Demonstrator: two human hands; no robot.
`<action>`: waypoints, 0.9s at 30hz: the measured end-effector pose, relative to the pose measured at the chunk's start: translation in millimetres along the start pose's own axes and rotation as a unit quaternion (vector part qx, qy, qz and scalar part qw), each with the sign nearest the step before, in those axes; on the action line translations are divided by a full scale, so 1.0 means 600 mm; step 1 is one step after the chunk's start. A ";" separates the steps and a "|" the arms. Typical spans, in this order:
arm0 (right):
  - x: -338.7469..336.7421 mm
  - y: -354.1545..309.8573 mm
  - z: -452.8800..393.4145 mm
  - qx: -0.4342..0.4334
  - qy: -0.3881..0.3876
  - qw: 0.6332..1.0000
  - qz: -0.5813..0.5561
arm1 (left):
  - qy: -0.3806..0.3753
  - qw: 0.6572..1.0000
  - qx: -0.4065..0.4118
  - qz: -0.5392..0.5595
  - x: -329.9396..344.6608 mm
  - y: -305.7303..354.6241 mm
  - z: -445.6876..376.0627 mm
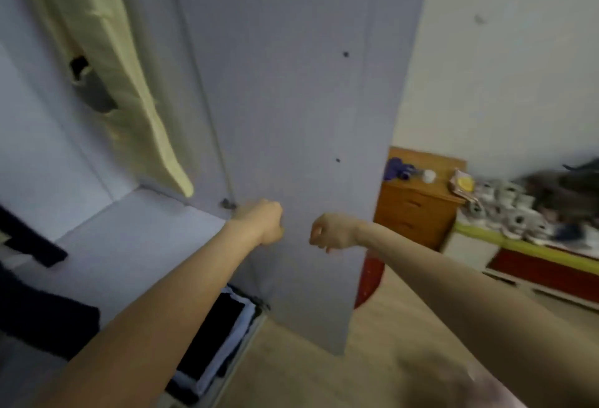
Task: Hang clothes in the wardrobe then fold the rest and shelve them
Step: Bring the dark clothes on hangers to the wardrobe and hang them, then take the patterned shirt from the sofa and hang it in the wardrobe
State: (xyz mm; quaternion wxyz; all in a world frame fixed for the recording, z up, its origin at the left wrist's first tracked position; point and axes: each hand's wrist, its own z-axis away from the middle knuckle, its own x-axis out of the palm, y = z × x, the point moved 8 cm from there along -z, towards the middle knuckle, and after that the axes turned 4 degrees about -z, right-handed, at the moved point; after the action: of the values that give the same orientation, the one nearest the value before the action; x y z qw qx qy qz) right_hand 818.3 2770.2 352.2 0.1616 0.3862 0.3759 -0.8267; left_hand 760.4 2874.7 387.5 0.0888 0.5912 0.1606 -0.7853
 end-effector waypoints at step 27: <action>-0.146 0.959 0.411 0.399 0.191 0.857 -0.266 | -0.131 0.859 0.466 -0.170 -0.008 1.022 -0.253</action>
State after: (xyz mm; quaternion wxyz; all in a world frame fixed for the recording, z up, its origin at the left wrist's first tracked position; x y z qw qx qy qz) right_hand 1068.5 2201.2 236.4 -0.3067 0.4532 0.1257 -0.8275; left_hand 1100.5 2356.7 263.8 -0.3117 0.4184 -0.1387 -0.8418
